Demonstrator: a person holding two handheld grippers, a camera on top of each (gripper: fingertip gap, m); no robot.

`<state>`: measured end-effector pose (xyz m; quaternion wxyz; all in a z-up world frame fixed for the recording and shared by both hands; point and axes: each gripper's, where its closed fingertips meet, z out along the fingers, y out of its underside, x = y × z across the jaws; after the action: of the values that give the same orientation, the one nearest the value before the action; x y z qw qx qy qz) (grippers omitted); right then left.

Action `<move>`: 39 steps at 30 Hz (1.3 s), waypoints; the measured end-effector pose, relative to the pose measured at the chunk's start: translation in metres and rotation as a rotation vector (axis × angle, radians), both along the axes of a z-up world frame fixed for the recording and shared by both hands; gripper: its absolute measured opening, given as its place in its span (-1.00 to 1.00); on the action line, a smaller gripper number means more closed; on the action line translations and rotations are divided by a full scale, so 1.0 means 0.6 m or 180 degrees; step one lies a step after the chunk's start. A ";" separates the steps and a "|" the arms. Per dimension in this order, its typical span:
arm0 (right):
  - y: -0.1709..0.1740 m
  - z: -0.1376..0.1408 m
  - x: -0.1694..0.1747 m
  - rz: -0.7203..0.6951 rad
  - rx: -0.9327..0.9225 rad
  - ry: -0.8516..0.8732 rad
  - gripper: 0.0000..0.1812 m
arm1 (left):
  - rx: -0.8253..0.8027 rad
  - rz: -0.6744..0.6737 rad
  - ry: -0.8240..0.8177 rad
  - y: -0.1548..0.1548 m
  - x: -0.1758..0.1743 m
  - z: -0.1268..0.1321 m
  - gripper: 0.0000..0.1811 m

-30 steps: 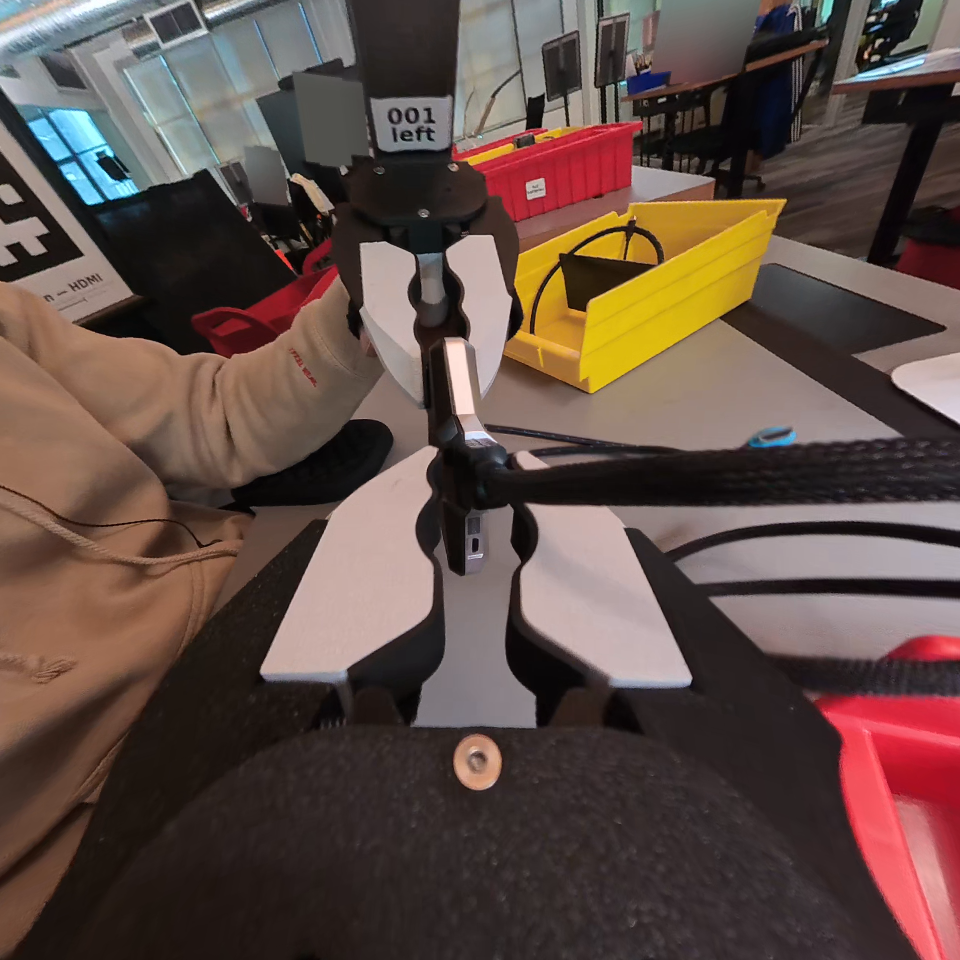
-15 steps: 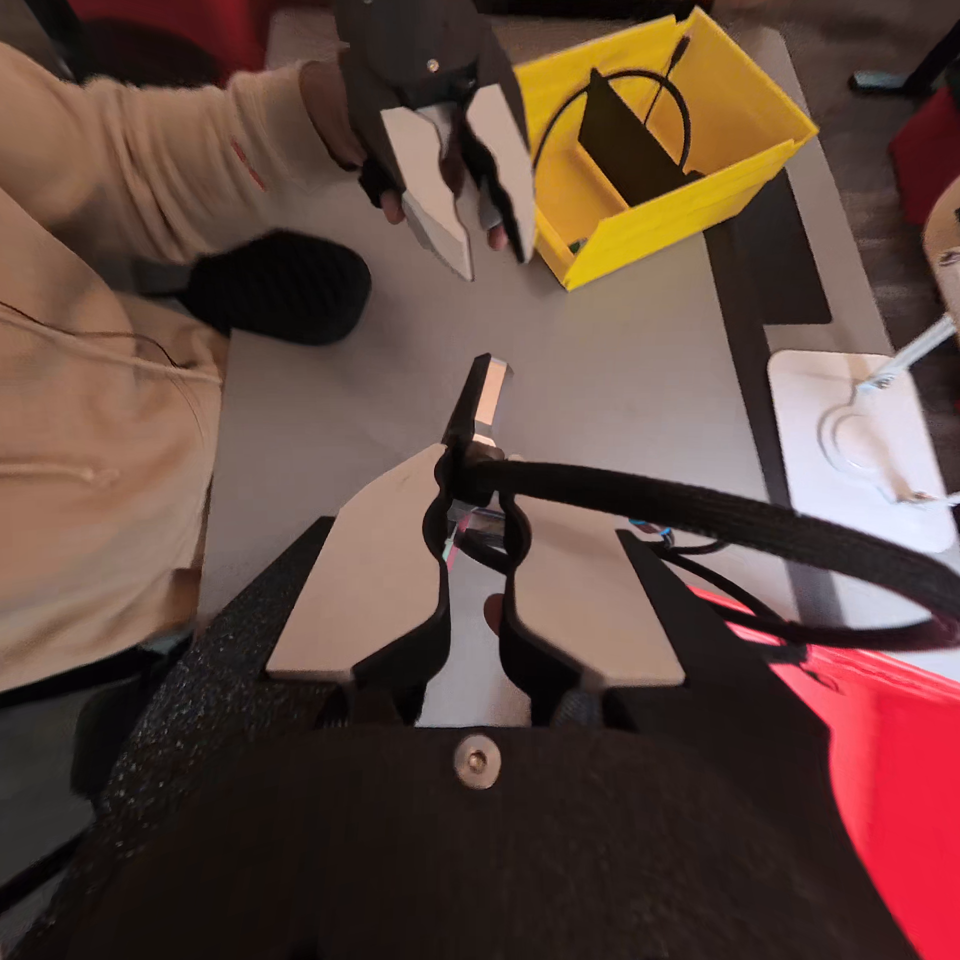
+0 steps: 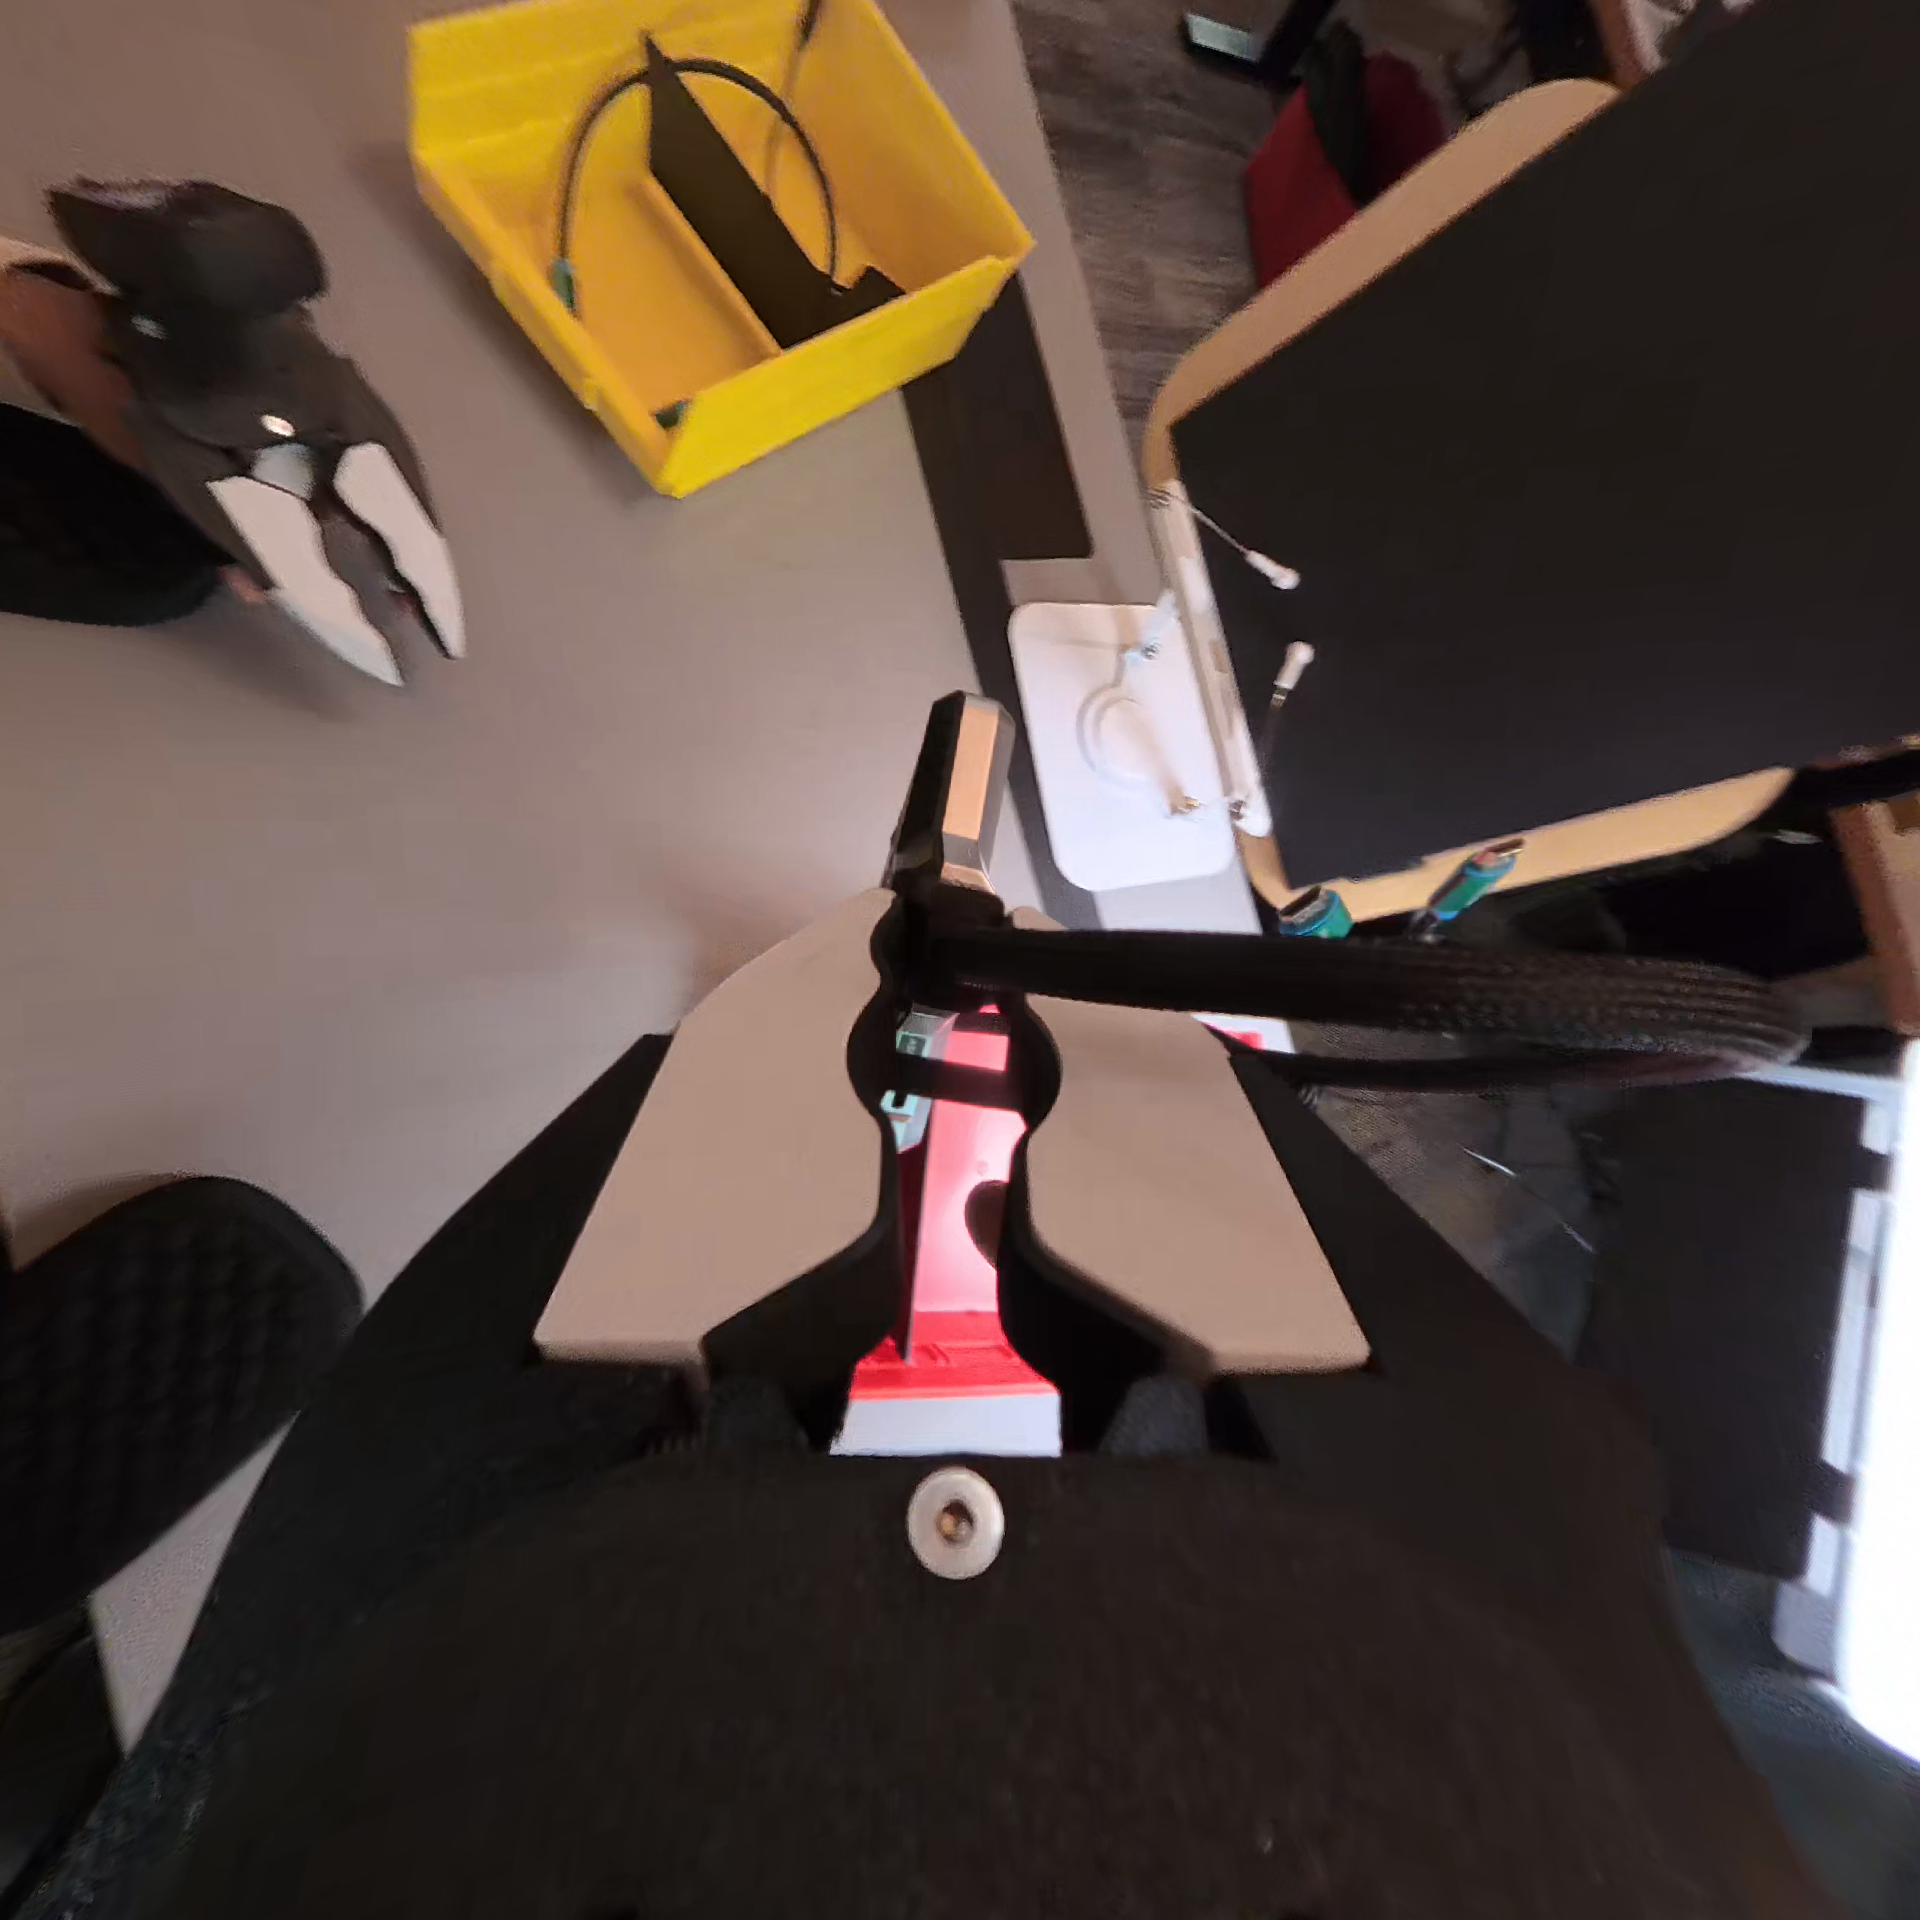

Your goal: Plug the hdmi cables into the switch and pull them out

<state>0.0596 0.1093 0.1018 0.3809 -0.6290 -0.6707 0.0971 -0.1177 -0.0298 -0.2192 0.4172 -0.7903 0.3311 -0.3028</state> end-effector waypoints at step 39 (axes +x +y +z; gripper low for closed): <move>0.248 -0.460 0.314 -0.2535 -0.2235 0.0719 -0.64 | -0.0166 0.0109 -0.0151 0.005 -0.010 -0.021 -0.73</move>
<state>0.2483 0.2581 -0.1742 0.2250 -0.9096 -0.2626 0.2306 -0.1238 -0.0266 -0.2319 0.4094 -0.7991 0.2995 -0.3229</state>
